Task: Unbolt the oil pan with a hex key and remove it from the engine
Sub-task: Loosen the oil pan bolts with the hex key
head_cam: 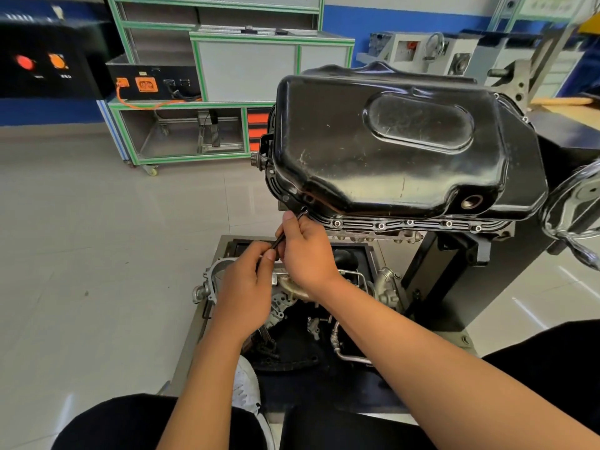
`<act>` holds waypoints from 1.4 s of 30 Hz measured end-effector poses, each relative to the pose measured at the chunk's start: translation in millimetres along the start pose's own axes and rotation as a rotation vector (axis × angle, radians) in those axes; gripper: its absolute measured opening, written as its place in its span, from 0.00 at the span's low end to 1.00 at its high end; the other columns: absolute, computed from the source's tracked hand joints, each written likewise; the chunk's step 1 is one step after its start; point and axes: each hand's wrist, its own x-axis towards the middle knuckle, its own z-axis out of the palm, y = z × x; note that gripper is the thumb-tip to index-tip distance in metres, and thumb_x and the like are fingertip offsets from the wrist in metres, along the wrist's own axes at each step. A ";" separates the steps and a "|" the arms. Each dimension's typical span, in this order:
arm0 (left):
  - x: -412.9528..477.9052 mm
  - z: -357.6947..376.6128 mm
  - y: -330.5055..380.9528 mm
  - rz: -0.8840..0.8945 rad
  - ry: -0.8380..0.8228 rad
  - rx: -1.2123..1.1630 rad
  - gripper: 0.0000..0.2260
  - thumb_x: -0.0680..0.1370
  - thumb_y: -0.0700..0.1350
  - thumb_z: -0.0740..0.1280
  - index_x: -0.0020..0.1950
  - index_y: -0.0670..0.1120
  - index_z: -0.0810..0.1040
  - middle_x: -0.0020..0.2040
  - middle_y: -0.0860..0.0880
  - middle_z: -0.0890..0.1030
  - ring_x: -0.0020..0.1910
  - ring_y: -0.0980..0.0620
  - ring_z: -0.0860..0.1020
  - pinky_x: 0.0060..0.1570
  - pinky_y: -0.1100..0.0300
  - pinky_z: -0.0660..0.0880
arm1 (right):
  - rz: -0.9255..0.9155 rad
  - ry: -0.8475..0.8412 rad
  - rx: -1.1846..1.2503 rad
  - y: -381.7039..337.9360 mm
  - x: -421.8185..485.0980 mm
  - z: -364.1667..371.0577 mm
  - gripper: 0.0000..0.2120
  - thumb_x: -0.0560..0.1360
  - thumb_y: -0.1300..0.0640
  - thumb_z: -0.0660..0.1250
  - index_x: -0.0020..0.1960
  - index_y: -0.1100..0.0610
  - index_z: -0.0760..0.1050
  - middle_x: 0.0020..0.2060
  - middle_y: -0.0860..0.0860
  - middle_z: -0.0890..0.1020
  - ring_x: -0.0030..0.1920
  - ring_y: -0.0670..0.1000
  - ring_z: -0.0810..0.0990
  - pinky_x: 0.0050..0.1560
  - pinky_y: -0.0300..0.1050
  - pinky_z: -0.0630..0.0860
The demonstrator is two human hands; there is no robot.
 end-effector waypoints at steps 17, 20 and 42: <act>-5.0 42.8 7.8 -0.108 -0.007 -0.198 0.18 0.85 0.48 0.55 0.39 0.44 0.75 0.32 0.49 0.76 0.32 0.56 0.71 0.35 0.55 0.70 | -0.109 0.028 -0.249 12.8 1.0 -30.2 0.24 0.84 0.53 0.59 0.29 0.53 0.71 0.21 0.43 0.74 0.24 0.42 0.72 0.29 0.35 0.70; 0.1 38.6 7.6 -0.117 0.057 -0.189 0.21 0.85 0.50 0.56 0.31 0.53 0.70 0.25 0.55 0.71 0.27 0.58 0.67 0.28 0.63 0.63 | -0.122 0.050 -0.244 11.4 1.7 -23.4 0.24 0.84 0.53 0.59 0.31 0.60 0.74 0.24 0.50 0.78 0.26 0.47 0.75 0.31 0.42 0.72; 54.3 -35.4 5.2 0.010 -0.001 -0.013 0.24 0.81 0.56 0.64 0.42 0.35 0.81 0.34 0.32 0.77 0.31 0.51 0.69 0.35 0.56 0.67 | 0.162 0.140 0.379 -12.1 8.0 33.5 0.31 0.84 0.49 0.57 0.22 0.51 0.74 0.21 0.45 0.74 0.24 0.46 0.72 0.35 0.47 0.67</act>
